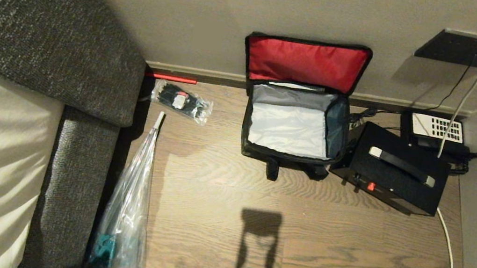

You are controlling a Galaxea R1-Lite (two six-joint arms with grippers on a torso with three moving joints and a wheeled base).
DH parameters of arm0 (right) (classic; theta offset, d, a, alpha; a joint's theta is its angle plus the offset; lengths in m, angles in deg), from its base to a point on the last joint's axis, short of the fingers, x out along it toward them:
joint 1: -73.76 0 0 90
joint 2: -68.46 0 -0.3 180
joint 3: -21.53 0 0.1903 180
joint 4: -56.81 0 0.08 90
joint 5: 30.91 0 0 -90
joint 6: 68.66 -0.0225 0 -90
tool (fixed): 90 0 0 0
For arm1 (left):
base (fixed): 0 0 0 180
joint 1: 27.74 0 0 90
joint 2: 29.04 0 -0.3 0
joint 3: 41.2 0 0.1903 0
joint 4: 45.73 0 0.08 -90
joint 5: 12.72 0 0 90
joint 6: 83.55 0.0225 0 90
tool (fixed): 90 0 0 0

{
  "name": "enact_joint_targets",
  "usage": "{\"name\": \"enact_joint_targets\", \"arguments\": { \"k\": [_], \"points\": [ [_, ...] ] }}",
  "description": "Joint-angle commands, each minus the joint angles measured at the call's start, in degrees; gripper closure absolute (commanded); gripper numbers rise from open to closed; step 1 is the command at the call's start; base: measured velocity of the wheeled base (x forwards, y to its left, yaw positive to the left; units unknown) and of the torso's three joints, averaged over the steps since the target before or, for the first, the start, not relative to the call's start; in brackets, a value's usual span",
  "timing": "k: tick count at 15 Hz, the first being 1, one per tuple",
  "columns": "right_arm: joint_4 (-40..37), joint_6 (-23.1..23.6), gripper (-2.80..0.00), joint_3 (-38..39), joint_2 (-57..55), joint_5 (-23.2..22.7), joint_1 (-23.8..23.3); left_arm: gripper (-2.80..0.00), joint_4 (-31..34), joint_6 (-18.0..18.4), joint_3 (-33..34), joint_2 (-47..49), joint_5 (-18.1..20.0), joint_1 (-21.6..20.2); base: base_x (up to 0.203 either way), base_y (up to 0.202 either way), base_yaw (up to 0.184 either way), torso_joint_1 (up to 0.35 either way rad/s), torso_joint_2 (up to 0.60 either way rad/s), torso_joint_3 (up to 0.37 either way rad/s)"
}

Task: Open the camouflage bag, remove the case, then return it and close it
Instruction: Grip the handle again

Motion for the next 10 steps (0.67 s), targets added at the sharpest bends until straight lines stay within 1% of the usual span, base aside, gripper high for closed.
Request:
{"name": "enact_joint_targets", "arguments": {
  "k": [1, 3, 5, 6, 8, 10],
  "points": [
    [-17.04, -1.37, 0.00, -11.66, -4.44, -1.95, 0.17, 0.00, 0.01, 0.03, 0.00, 0.00, -0.01, -0.02, 0.000, 0.000, 0.000, 0.000, 0.00, 0.000],
    [-15.43, -4.45, 0.00, -16.68, -16.19, -1.40, 1.28, 0.00, -0.01, -0.06, 0.00, 0.00, -0.01, -0.02, 0.000, 0.000, 0.000, 0.000, 0.00, 0.000],
    [-11.15, -6.46, 0.00, -20.89, -34.99, 1.34, 2.17, 0.00, -0.05, -0.03, 0.00, 0.00, -0.01, -0.02, 0.000, 0.000, 0.000, 0.000, 0.00, 0.000],
    [-7.84, -6.97, 0.00, -22.64, -45.39, 2.84, 2.48, 0.00, -0.05, 0.00, 0.00, 0.00, -0.01, -0.02, 0.000, 0.000, 0.000, 0.000, 0.00, 0.000],
    [1.63, -7.56, 0.00, -25.36, -64.09, 5.06, 2.47, 0.00, -0.03, -0.04, 0.07, 0.00, -0.01, -0.02, 0.000, 0.000, 0.000, 0.000, 0.00, 0.000],
    [13.03, -6.39, 0.00, -27.70, -80.55, 5.59, 2.23, 0.00, -0.07, -0.06, 0.00, 0.00, -0.01, -0.02, 0.000, 0.000, 0.000, 0.000, 0.00, 0.000]
  ]
}}
